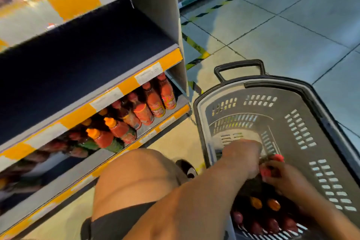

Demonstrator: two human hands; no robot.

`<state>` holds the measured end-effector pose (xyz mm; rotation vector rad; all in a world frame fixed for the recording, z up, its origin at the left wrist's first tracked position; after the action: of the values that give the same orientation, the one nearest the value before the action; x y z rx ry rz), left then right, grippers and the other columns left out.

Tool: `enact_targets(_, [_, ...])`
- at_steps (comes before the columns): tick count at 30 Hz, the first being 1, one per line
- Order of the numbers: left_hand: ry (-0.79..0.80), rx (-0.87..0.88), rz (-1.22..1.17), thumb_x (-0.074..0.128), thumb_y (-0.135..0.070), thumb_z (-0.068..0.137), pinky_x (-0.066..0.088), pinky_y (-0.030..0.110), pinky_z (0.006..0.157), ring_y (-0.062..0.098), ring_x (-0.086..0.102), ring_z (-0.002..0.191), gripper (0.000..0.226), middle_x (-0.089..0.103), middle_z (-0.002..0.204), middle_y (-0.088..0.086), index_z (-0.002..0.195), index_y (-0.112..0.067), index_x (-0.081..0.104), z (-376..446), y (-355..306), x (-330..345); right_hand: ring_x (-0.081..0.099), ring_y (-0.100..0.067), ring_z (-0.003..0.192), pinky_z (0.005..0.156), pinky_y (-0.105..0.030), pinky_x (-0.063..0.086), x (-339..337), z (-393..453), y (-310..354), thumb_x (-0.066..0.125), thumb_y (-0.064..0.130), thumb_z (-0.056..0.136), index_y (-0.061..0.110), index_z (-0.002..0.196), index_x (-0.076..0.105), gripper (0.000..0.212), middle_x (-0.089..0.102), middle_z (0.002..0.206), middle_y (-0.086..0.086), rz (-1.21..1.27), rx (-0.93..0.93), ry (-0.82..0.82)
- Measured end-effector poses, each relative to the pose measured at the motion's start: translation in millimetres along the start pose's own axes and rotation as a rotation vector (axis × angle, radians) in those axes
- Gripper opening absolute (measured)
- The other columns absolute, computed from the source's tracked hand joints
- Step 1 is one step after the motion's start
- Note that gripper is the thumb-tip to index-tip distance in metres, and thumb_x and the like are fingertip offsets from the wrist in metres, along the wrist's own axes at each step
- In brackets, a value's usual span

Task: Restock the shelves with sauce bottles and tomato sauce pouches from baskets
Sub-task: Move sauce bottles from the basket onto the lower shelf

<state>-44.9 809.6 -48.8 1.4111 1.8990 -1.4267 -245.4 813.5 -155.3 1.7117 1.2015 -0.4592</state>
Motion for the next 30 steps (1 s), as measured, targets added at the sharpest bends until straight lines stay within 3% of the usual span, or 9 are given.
enact_targets(3, [-0.159,-0.012,-0.113,0.070,-0.014,0.088,0.047,0.035,0.075,0.035,0.064,0.101,0.014,0.067,0.100,0.007,0.094,-0.026,0.065,-18.8,9.9,-25.1,0.066,-0.001,0.067,0.065,-0.033,0.055,-15.7,-12.7,14.4,0.090,0.027,0.073,0.048,0.090,0.072,0.033,0.072,0.077,0.021,0.025,-0.011,-0.110])
enact_targets(7, [-0.403,-0.022,-0.363,0.071,-0.025,0.088,0.058,0.044,0.084,0.029,0.066,0.095,0.015,0.072,0.099,0.001,0.102,-0.029,0.067,-54.8,22.2,-63.9,0.069,-0.009,0.068,0.062,-0.031,0.053,-50.3,-49.2,60.9,0.090,0.026,0.076,0.036,0.088,0.075,0.022,0.073,0.072,0.012,0.156,-0.035,-0.277])
enact_targets(10, [-0.598,0.042,-0.515,0.076,-0.025,0.088,0.056,0.037,0.085,0.018,0.066,0.096,0.021,0.074,0.103,-0.006,0.107,-0.032,0.070,-98.1,32.8,-93.4,0.072,-0.026,0.077,0.059,-0.023,0.051,-75.3,-70.3,90.4,0.090,0.022,0.076,0.032,0.086,0.078,0.018,0.074,0.071,0.001,0.351,-0.039,-0.348])
enact_targets(14, [-0.766,0.099,-0.753,0.080,-0.022,0.087,0.053,0.020,0.080,0.000,0.063,0.087,0.030,0.071,0.099,-0.015,0.114,-0.034,0.072,-170.3,54.6,-121.4,0.068,-0.004,0.068,0.064,-0.013,0.054,-105.5,-97.7,147.7,0.085,0.015,0.080,0.030,0.091,0.080,0.019,0.078,0.086,-0.005,0.593,-0.076,-0.406])
enact_targets(16, [-0.874,0.131,-0.809,0.082,-0.019,0.086,0.049,0.014,0.080,-0.001,0.065,0.089,0.031,0.073,0.100,-0.015,0.114,-0.031,0.074,-215.3,66.5,-134.0,0.071,-0.005,0.070,0.069,-0.022,0.060,-114.4,-116.3,188.3,0.082,0.013,0.083,0.022,0.094,0.079,0.015,0.078,0.086,-0.004,0.652,-0.154,-0.389])
enact_targets(19, [-1.022,0.157,-0.810,0.083,-0.016,0.085,0.052,0.019,0.091,0.002,0.068,0.102,0.035,0.074,0.109,-0.017,0.114,-0.033,0.075,-287.5,90.2,-148.1,0.076,-0.016,0.080,0.076,-0.043,0.062,-119.5,-138.1,245.3,0.080,0.015,0.085,0.024,0.101,0.077,0.018,0.079,0.090,-0.003,0.681,-0.263,-0.387])
enact_targets(23, [-1.207,0.106,-0.793,0.085,-0.010,0.084,0.053,0.022,0.087,0.005,0.070,0.096,0.032,0.075,0.104,-0.014,0.110,-0.028,0.076,-379.6,132.2,-160.3,0.077,-0.022,0.082,0.078,-0.033,0.062,-108.6,-158.5,319.8,0.079,0.023,0.085,0.020,0.108,0.076,0.024,0.079,0.093,-0.008,0.714,-0.435,-0.273])
enact_targets(26, [-1.356,0.021,-0.776,0.085,-0.013,0.083,0.053,0.021,0.082,0.006,0.071,0.092,0.029,0.076,0.104,-0.010,0.108,-0.026,0.077,-437.5,168.7,-163.3,0.075,-0.024,0.078,0.069,-0.022,0.061,-83.1,-169.0,377.3,0.075,0.011,0.086,0.011,0.106,0.074,0.020,0.078,0.090,-0.011,0.777,-0.532,-0.124])
enact_targets(30, [-1.418,-0.123,-0.685,0.086,-0.016,0.084,0.059,0.032,0.082,0.009,0.073,0.092,0.031,0.077,0.104,-0.011,0.109,-0.032,0.076,-494.1,217.2,-157.9,0.076,-0.025,0.081,0.076,-0.037,0.063,-36.4,-177.9,443.0,0.076,0.011,0.085,0.015,0.099,0.077,0.015,0.078,0.090,-0.014,0.719,-0.610,0.052])
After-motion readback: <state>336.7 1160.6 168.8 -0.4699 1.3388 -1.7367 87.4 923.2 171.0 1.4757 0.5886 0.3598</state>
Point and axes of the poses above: each hand's wrist, its own z-axis towards the middle knuckle, its own x-axis out of the palm, y = z × x, the point moved 2 cm from there along z, towards the middle knuckle
